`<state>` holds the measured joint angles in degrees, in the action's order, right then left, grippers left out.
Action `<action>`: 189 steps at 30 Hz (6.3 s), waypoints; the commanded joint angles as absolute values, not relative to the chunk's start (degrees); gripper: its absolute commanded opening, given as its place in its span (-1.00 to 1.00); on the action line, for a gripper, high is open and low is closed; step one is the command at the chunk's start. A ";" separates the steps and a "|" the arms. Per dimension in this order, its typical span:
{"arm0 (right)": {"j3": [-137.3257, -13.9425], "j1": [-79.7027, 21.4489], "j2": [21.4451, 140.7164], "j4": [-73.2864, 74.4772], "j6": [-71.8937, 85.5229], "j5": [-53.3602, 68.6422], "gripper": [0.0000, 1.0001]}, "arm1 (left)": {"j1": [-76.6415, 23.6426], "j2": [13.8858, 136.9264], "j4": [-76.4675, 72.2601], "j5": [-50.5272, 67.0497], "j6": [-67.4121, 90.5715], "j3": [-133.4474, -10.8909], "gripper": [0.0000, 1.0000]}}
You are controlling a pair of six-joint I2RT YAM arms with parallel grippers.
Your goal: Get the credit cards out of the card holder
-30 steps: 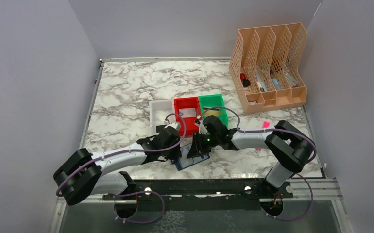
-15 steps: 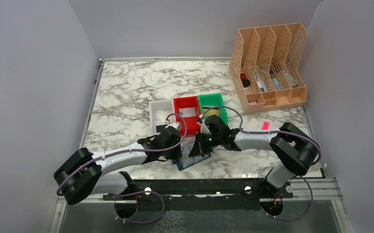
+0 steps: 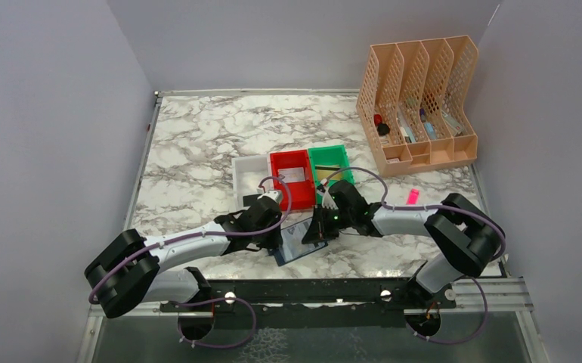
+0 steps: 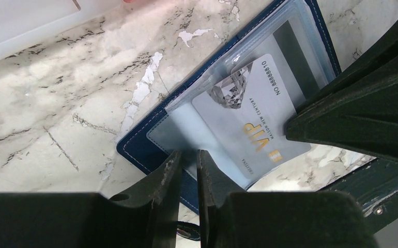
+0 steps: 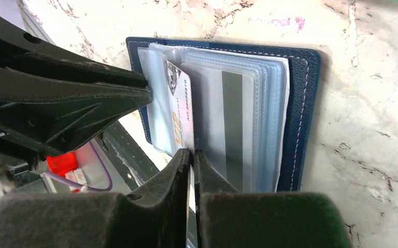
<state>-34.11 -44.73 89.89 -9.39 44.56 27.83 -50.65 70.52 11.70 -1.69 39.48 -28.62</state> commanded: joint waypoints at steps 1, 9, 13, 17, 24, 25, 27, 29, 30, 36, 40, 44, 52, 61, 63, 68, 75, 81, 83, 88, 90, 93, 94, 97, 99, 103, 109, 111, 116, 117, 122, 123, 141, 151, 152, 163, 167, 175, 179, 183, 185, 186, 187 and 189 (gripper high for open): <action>-33.12 -44.30 90.04 -12.92 45.06 31.14 -0.74 | -50.76 71.88 15.96 -2.80 37.16 -27.92 -0.58; -33.83 -44.30 92.66 -17.40 46.15 34.49 -0.51 | -50.72 72.46 15.30 -2.12 36.91 -28.52 -0.59; -34.35 -44.30 93.45 -17.44 45.78 34.83 -0.51 | -50.72 72.77 15.30 -1.94 36.81 -28.56 -0.59; -34.87 -44.27 94.34 -17.80 45.50 35.12 -0.48 | -50.78 72.77 15.06 -1.85 36.83 -28.64 -0.60; -36.00 -44.30 95.38 -18.77 46.05 35.60 -0.47 | -50.85 72.98 14.87 -1.62 36.66 -28.65 -0.62; -36.16 -44.30 95.43 -18.73 46.02 35.52 -0.47 | -50.84 73.07 14.86 -1.66 36.51 -28.73 -0.62; -36.09 -44.30 95.31 -18.78 46.14 35.40 -0.46 | -50.84 73.33 14.92 -1.50 36.44 -28.76 -0.63; -35.91 -44.30 95.06 -18.72 46.01 35.28 -0.47 | -50.82 73.47 14.74 -1.51 36.39 -28.91 -0.64; -35.82 -44.30 94.92 -18.80 46.05 35.33 -0.47 | -50.82 73.55 14.73 -1.43 36.34 -28.92 -0.65; -35.51 -44.38 94.78 -19.17 45.87 35.09 -0.47 | -50.87 73.39 14.15 -1.39 36.09 -28.87 -0.67; -36.03 -44.55 95.18 -19.27 45.44 35.18 -0.49 | -50.90 73.50 13.53 -1.25 36.04 -28.82 -0.67; -36.80 -45.03 95.25 -18.44 45.05 34.58 -0.54 | -50.90 73.43 12.96 -0.87 35.98 -28.69 -0.67; -37.42 -45.97 95.15 -16.76 44.76 33.11 -0.73 | -51.04 73.23 12.05 -0.56 36.00 -28.61 -0.67; -37.91 -46.05 89.45 -8.32 41.08 24.95 -0.99 | -51.02 71.19 12.15 -1.89 36.75 -28.24 -0.67; -38.30 -46.04 86.51 -4.30 39.38 20.65 -0.99 | -51.03 70.07 12.15 -2.51 37.14 -27.85 -0.67; -39.55 -45.97 81.64 1.18 35.74 17.91 -0.98 | -50.99 67.88 12.20 -3.56 37.52 -27.17 -0.66; -39.56 -45.97 76.29 1.73 33.58 18.16 -0.98 | -51.03 64.32 12.96 -5.53 38.04 -27.36 -0.53; -38.85 -45.97 70.09 -2.26 28.27 14.69 -0.98 | -51.04 59.78 14.67 -9.46 37.47 -29.53 -0.16; -39.82 -45.97 69.03 -3.12 24.56 13.73 -0.98 | -51.00 58.35 15.95 -11.47 37.69 -30.36 -0.06; -39.44 -45.97 68.32 -13.32 10.68 12.72 -0.98 | -50.91 54.21 20.13 -19.27 40.76 -30.54 0.28; -39.19 -45.97 69.09 -17.81 3.86 12.66 -0.98 | -50.90 52.50 21.91 -22.54 42.04 -30.76 0.44; -40.87 -45.97 71.89 -20.42 -6.51 13.83 -0.98 | -50.85 49.99 23.88 -26.04 42.98 -31.18 0.67; -41.98 -45.99 73.08 -20.13 -10.44 15.68 -0.98 | -50.80 49.37 24.10 -27.03 43.06 -31.10 0.73; -44.57 -45.97 76.50 -19.78 -18.75 18.03 -0.98 | -50.51 48.97 24.81 -28.32 42.98 -31.31 0.84; -46.41 -45.97 78.28 -18.48 -24.76 19.49 -0.98 | -50.35 49.76 25.86 -28.95 43.46 -31.73 0.87; -49.31 -45.97 81.87 -17.63 -33.57 16.08 -0.98 | -49.71 52.19 29.16 -31.07 46.79 -32.96 0.98; -54.26 -46.05 88.16 -11.82 -43.94 13.65 -0.98 | -47.30 52.37 33.24 -34.15 50.56 -33.22 0.98; -55.36 -46.05 89.62 -11.68 -44.99 12.47 -0.98 | -46.19 51.86 34.18 -34.80 51.52 -33.10 0.98; -57.96 -46.68 93.33 -9.38 -49.48 11.59 -0.98 | -44.03 51.16 34.63 -34.57 51.37 -32.82 0.98; -58.54 -46.86 94.07 -8.80 -50.11 10.31 -0.98 | -43.82 50.98 34.73 -34.50 51.07 -32.79 0.98; -58.44 -47.19 95.55 -9.71 -52.78 4.74 -0.98 | -43.39 48.96 34.66 -33.94 50.80 -31.69 0.98; -58.25 -47.19 95.59 -10.29 -53.20 3.69 -0.98 | -43.36 48.53 34.63 -33.85 50.80 -31.43 0.98; -64.40 -49.75 106.26 -9.39 -56.28 -9.12 -0.98 | -43.06 46.67 34.63 -32.79 49.31 -31.07 0.98; -67.19 -50.80 110.96 -10.69 -57.51 -11.75 -0.97 | -43.04 43.20 34.65 -32.44 48.93 -30.79 0.98; -67.23 -50.80 111.19 -10.69 -57.75 -11.85 -0.97 | -43.02 42.85 34.68 -32.43 49.14 -30.64 0.98; -65.44 -51.06 111.93 -11.68 -58.58 -11.68 -0.57 | -43.02 43.10 34.64 -31.69 49.04 -30.14 0.98; -64.35 -51.06 108.97 -10.72 -56.20 -9.54 -0.14 | -42.96 43.07 34.68 -31.39 49.04 -30.21 0.98; -61.61 -51.06 97.91 -8.34 -45.12 -8.37 0.14 | -43.00 44.08 33.42 -27.90 47.36 -30.91 0.98; -57.99 -51.06 88.99 -6.62 -23.33 -7.20 0.26 | -43.01 44.30 29.74 -23.07 44.49 -31.30 0.98; -52.76 -50.98 81.89 1.99 3.71 -7.68 0.84 | -43.04 45.09 23.91 -15.89 40.99 -31.86 0.96; -49.52 -50.98 79.51 5.69 10.81 -3.26 1.00 | -42.98 46.16 20.62 -11.58 39.41 -32.39 0.92; -46.99 -50.98 78.13 5.60 14.06 -0.63 0.99 | -43.06 47.02 19.33 -9.37 38.92 -32.76 0.89; -44.19 -50.98 76.33 4.66 17.06 1.43 0.99 | -43.07 48.05 17.93 -7.18 38.45 -32.97 0.87; -39.20 -50.98 74.00 3.22 22.68 4.14 0.99 | -43.04 50.24 15.52 -3.40 37.93 -33.36 0.83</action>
<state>-47.57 -50.65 77.19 -1.61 2.11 -4.19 -43.13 47.03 24.12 -15.09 41.56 -30.79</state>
